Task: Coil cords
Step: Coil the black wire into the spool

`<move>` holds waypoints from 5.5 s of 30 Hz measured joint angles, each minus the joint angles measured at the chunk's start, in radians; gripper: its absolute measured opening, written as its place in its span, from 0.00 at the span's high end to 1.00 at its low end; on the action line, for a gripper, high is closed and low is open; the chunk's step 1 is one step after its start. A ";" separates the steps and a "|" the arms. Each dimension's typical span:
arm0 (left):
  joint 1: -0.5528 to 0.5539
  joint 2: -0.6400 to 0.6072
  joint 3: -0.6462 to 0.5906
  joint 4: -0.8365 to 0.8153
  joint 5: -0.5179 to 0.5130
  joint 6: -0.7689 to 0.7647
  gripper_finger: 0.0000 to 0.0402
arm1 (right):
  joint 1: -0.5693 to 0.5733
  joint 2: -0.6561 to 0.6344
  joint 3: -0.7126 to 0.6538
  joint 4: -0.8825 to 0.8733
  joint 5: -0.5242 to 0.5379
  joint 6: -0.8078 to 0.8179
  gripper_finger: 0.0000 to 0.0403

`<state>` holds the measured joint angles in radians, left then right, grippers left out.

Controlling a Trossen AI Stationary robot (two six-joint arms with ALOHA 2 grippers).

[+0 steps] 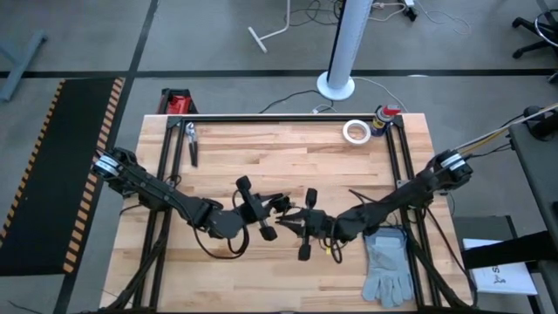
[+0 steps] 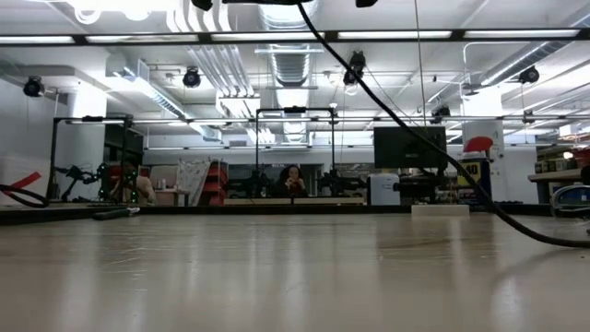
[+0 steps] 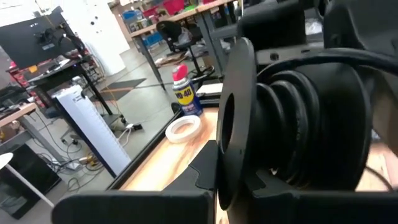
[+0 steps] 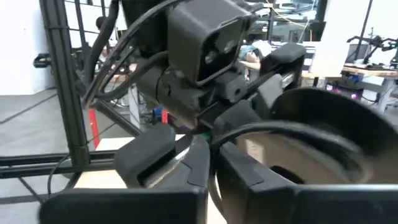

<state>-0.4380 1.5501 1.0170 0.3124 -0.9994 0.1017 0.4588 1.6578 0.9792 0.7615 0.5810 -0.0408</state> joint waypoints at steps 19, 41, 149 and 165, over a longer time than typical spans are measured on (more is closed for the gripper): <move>-0.005 0.000 -0.023 0.290 0.022 0.179 1.00 | 0.041 0.036 0.019 0.067 0.053 -0.058 0.65; -0.025 0.009 -0.025 0.067 0.067 0.194 1.00 | 0.072 -0.025 0.435 -0.927 0.180 0.132 0.72; 0.126 0.106 -0.005 0.289 0.191 -0.112 1.00 | -0.015 0.061 0.898 -1.789 -0.136 0.102 0.81; 0.121 0.112 -0.004 0.325 0.252 -0.089 1.00 | -0.100 0.063 0.978 -1.761 -0.215 -0.002 0.85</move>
<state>-0.3172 1.6623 1.0130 0.6369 -0.7479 0.0126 0.3588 1.7210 1.9570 -0.9996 0.3656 -0.0423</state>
